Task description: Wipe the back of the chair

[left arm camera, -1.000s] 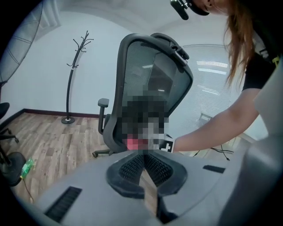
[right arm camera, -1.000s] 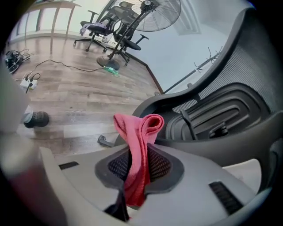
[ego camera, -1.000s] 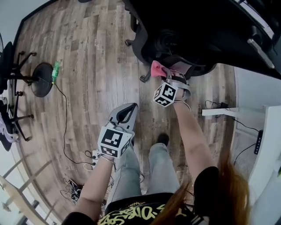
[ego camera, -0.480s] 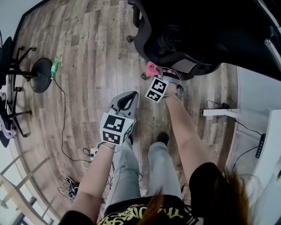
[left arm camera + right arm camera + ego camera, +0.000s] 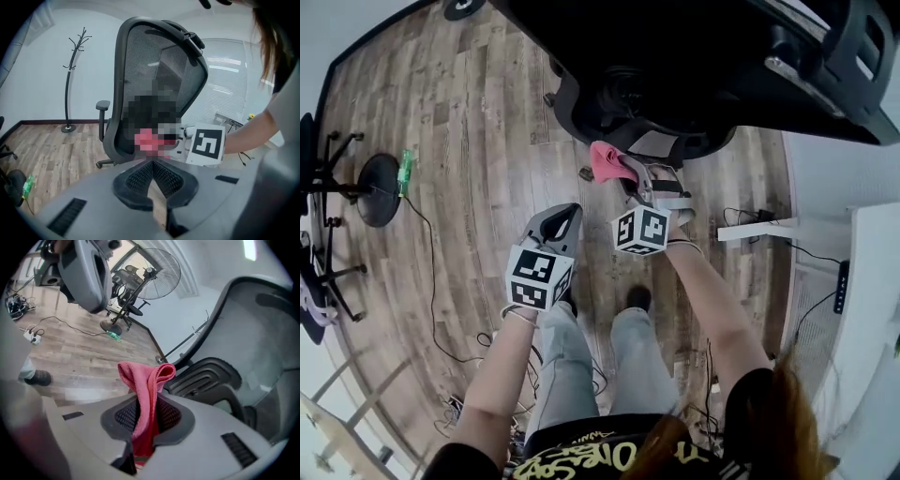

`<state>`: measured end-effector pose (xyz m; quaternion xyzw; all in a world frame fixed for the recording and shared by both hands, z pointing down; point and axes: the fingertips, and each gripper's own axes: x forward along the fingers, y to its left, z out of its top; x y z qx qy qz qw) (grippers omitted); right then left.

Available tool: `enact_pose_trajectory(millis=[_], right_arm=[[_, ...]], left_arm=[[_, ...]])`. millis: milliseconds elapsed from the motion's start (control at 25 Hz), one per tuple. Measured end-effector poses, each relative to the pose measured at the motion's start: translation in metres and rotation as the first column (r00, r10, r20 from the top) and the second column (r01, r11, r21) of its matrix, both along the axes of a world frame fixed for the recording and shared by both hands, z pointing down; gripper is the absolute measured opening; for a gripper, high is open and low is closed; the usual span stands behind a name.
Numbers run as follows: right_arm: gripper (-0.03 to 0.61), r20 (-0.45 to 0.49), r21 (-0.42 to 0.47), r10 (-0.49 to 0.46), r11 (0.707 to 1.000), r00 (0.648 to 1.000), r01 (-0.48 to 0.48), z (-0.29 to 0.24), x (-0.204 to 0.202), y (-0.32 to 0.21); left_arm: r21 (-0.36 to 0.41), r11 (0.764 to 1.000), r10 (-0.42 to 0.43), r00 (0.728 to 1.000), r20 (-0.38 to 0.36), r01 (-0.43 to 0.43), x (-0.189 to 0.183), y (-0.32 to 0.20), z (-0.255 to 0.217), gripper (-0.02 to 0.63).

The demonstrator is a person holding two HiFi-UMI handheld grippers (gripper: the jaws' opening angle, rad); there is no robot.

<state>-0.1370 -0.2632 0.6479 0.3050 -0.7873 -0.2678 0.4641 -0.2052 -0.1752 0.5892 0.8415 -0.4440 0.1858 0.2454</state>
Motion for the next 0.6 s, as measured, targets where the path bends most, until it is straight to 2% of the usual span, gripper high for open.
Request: enact_pose_trajectory(millis=[280,440,600], right_arm=[[0.064,-0.076,0.16,-0.002,0.987,0.997,0.014,-0.084,0.065,0.008],[0.064,-0.097,0.224,-0.022,0.974,0.995,0.043,-0.109,0.079,0.0],[0.064,-0.148,0.251,-0.062,0.963,0.987,0.098,-0.115,0.085,-0.013]], left_arm=[[0.036,0.998,0.056,0.998,-0.027,-0.055,0.045,0.001,-0.032,-0.008],[0.047,0.995,0.095,0.995,-0.038,-0.093,0.072,0.004,-0.043,-0.008],[0.049,0.991,0.124,0.991,-0.041,-0.122,0.091,0.009,-0.049,-0.008]])
